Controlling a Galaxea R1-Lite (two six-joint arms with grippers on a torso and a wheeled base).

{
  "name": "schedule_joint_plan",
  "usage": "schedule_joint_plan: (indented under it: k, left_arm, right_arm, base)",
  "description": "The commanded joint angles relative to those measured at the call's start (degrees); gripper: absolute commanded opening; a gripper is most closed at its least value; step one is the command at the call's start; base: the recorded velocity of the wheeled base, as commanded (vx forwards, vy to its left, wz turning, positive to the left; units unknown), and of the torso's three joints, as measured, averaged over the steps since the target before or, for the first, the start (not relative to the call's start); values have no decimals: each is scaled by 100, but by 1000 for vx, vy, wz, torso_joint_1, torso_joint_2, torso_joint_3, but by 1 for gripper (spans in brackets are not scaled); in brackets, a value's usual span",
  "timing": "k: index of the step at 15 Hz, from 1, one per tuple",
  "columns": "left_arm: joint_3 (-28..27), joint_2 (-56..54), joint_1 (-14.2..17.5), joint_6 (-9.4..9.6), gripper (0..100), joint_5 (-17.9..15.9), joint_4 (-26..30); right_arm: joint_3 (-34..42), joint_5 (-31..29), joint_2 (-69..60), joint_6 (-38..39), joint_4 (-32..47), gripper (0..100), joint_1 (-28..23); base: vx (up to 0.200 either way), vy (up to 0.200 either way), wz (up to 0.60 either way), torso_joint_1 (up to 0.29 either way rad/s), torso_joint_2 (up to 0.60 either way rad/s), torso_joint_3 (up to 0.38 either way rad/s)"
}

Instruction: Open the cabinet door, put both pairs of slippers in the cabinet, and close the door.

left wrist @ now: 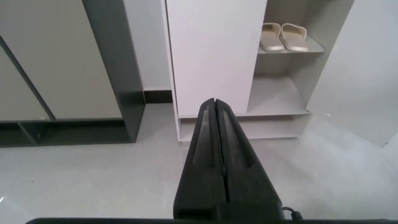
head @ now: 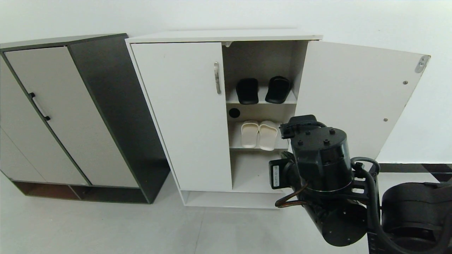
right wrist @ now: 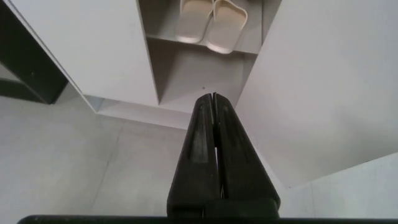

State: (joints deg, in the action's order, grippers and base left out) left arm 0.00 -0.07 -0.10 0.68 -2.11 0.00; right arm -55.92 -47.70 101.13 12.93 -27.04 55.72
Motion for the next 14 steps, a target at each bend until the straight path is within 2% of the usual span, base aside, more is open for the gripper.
schedule_joint_plan:
  k: [1,5,8,14]
  left_arm:
    - [0,7,1,2,0,0,0]
    - [0,7,1,2,0,0,0]
    - [0,7,1,2,0,0,0]
    - [0,7,1,2,0,0,0]
  right_arm:
    - [2,7,12,-1,-3,0,0]
    - [11,15,-23,-1,-3,0,0]
    - [11,15,12,-1,6,0,0]
    - [107,15,-41,-1,-3,0,0]
  base:
    - [0,0,0,0,0,0]
    - [0,0,0,17,-189,-287]
    - [0,0,0,41,-522,-360]
    - [0,0,0,125,-471,-341]
